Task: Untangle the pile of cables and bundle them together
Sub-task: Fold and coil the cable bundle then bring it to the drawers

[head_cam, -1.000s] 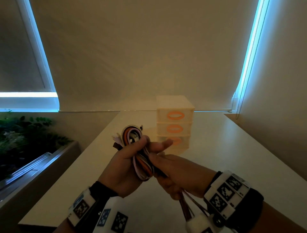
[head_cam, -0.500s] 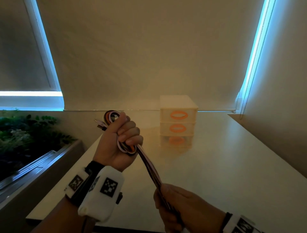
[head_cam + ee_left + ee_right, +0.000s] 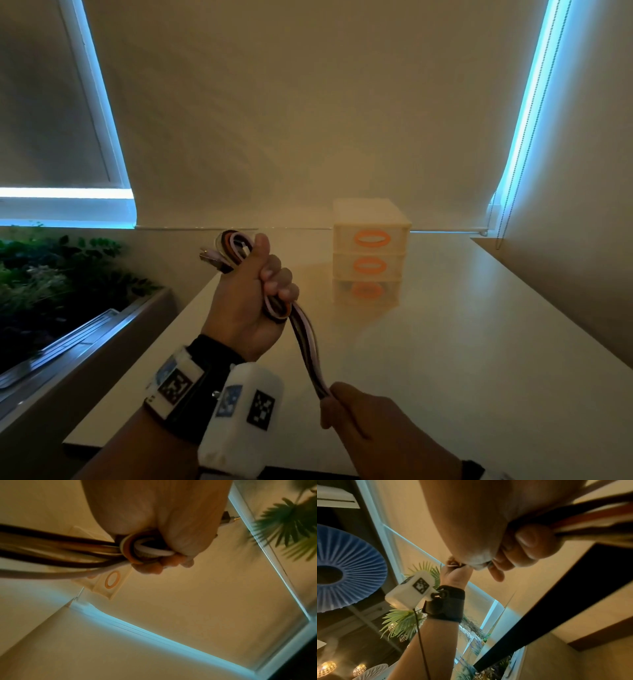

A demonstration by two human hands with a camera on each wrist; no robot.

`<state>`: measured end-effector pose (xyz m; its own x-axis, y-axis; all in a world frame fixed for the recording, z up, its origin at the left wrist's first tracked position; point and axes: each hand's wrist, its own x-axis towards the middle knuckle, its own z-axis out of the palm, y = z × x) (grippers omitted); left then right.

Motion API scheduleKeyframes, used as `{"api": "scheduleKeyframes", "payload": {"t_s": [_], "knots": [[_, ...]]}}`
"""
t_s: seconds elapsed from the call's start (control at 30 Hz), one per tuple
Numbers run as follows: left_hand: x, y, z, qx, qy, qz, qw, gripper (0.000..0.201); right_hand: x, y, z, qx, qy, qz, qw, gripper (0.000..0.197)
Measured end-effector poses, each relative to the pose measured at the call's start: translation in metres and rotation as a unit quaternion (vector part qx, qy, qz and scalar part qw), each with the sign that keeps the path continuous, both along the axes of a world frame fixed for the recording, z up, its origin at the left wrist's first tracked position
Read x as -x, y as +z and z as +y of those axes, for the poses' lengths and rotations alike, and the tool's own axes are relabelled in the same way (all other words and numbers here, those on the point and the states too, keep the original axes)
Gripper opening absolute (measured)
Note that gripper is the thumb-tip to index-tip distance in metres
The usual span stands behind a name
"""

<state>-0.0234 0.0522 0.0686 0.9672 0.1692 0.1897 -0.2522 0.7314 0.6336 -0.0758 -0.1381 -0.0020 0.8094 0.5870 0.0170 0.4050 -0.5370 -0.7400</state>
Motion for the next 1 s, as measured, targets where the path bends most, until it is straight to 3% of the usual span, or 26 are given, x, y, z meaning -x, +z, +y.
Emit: {"api": "scheduleKeyframes", "payload": {"t_s": [0.13, 0.2, 0.27, 0.33, 0.4, 0.47, 0.57, 0.67, 0.73, 0.83, 0.9, 1.0], "knots": [[-0.006, -0.002, -0.005, -0.147, 0.096, 0.012, 0.984, 0.042, 0.0, 0.028, -0.004, 0.043, 0.041, -0.015, 0.998, 0.032], [-0.007, -0.002, -0.005, -0.18, 0.12, 0.026, 0.976, 0.041, -0.002, 0.036, -0.008, 0.043, 0.05, -0.036, 0.997, 0.037], [-0.007, 0.003, -0.005, -0.164, 0.133, 0.044, 0.976, 0.039, -0.005, 0.04, -0.012, 0.045, 0.048, -0.04, 0.997, 0.038], [-0.007, 0.011, -0.006, -0.12, 0.123, 0.057, 0.983, 0.037, -0.007, 0.046, -0.013, 0.015, 0.04, 0.017, 0.999, 0.032], [-0.004, 0.017, -0.009, -0.079, 0.092, 0.067, 0.99, 0.034, -0.008, 0.052, -0.007, -0.051, 0.016, 0.085, 0.995, 0.025], [-0.003, 0.02, -0.017, -0.06, 0.067, 0.072, 0.993, 0.031, -0.012, 0.055, 0.002, -0.126, -0.006, 0.098, 0.987, 0.034], [-0.003, 0.023, -0.028, -0.048, 0.078, 0.09, 0.992, 0.027, -0.022, 0.049, 0.018, -0.143, -0.016, -0.016, 0.99, 0.03], [-0.005, 0.034, -0.025, -0.041, 0.148, 0.085, 0.984, 0.025, -0.025, 0.036, 0.027, 0.007, -0.027, -0.131, 0.991, 0.029], [-0.007, 0.038, -0.02, -0.075, 0.221, 0.07, 0.97, 0.026, -0.025, 0.031, 0.028, 0.089, -0.013, -0.134, 0.987, 0.028], [-0.017, 0.025, -0.013, -0.232, 0.324, 0.036, 0.916, 0.026, -0.028, 0.043, 0.027, 0.14, 0.028, -0.138, 0.98, 0.024], [-0.022, 0.012, -0.008, -0.36, 0.335, 0.025, 0.87, 0.038, -0.038, 0.057, 0.023, 0.145, 0.043, -0.149, 0.977, 0.022], [-0.032, -0.003, 0.0, -0.479, 0.296, 0.032, 0.825, 0.03, -0.056, 0.076, 0.016, 0.162, 0.053, -0.182, 0.969, 0.022]]}}
